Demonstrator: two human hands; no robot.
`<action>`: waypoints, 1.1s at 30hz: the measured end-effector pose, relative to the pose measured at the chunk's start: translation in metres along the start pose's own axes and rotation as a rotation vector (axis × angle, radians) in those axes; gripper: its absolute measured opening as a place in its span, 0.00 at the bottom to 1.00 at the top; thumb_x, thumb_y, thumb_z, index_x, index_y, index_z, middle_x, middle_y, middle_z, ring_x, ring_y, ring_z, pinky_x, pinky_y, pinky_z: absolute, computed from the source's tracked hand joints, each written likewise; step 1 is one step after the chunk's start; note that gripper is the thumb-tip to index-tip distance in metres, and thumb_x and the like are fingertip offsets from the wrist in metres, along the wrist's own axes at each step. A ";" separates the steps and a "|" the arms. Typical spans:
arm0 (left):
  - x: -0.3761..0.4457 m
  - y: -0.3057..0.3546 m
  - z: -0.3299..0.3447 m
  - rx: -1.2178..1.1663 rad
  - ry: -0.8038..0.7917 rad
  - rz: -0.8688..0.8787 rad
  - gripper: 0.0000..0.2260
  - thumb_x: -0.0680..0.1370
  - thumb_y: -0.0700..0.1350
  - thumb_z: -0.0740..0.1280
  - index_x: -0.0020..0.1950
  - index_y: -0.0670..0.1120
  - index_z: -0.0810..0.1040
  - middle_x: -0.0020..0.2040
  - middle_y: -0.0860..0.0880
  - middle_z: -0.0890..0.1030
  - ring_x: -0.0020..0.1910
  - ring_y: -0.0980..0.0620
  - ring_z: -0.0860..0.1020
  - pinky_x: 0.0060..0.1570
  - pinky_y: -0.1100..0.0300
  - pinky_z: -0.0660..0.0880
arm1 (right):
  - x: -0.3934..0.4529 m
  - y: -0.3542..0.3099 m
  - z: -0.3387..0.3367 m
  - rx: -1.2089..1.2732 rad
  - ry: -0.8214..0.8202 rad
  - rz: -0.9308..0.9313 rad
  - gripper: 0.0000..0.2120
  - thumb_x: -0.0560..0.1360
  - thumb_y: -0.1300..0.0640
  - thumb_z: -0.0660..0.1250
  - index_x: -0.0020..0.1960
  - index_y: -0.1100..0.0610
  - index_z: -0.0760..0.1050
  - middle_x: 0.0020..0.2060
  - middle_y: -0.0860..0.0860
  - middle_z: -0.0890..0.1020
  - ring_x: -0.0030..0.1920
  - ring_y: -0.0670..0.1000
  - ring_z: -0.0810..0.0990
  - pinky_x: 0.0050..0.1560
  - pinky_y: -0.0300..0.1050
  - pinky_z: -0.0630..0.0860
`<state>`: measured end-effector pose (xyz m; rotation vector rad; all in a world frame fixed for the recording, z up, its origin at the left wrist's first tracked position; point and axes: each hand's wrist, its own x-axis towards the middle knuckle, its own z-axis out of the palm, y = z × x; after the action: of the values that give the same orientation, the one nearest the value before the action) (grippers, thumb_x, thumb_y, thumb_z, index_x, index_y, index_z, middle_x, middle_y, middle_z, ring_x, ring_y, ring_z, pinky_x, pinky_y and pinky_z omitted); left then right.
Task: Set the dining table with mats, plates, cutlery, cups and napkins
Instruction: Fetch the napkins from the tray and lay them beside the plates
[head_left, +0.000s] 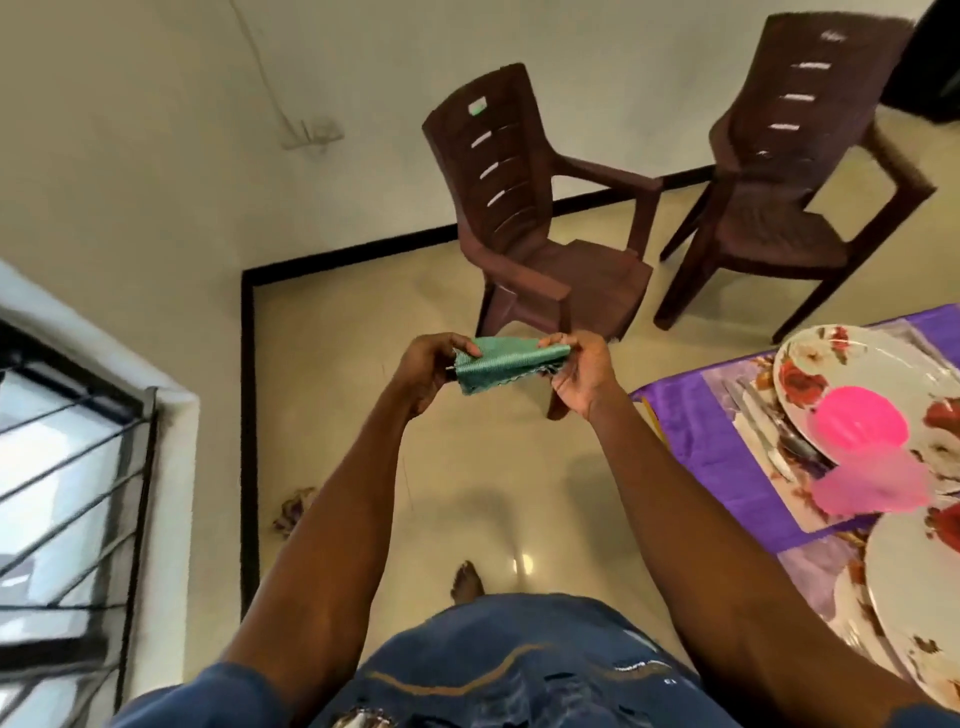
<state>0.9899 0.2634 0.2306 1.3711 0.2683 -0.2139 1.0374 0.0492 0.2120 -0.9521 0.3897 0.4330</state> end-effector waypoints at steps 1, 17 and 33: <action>0.013 0.008 -0.003 -0.015 -0.013 -0.013 0.17 0.73 0.35 0.57 0.31 0.44 0.82 0.44 0.43 0.82 0.48 0.42 0.79 0.46 0.52 0.75 | 0.011 -0.005 0.004 0.011 -0.005 -0.016 0.18 0.76 0.61 0.56 0.30 0.55 0.74 0.29 0.52 0.81 0.31 0.50 0.78 0.29 0.39 0.74; 0.246 0.048 0.047 0.344 -0.511 -0.360 0.15 0.77 0.38 0.70 0.64 0.41 0.78 0.56 0.45 0.84 0.54 0.48 0.83 0.51 0.58 0.79 | 0.179 -0.084 0.010 -0.165 0.156 -0.201 0.12 0.72 0.67 0.71 0.54 0.59 0.75 0.45 0.55 0.82 0.45 0.53 0.82 0.44 0.45 0.80; 0.432 0.062 0.193 0.052 -0.457 -0.620 0.12 0.80 0.44 0.65 0.59 0.38 0.79 0.49 0.39 0.85 0.43 0.44 0.85 0.42 0.50 0.82 | 0.262 -0.179 -0.056 -0.035 0.341 -0.076 0.15 0.75 0.65 0.67 0.61 0.63 0.78 0.52 0.58 0.84 0.50 0.54 0.83 0.54 0.50 0.80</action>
<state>1.4311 0.0881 0.1880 1.2178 0.2964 -1.0403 1.3444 -0.0415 0.1749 -1.0744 0.6540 0.2074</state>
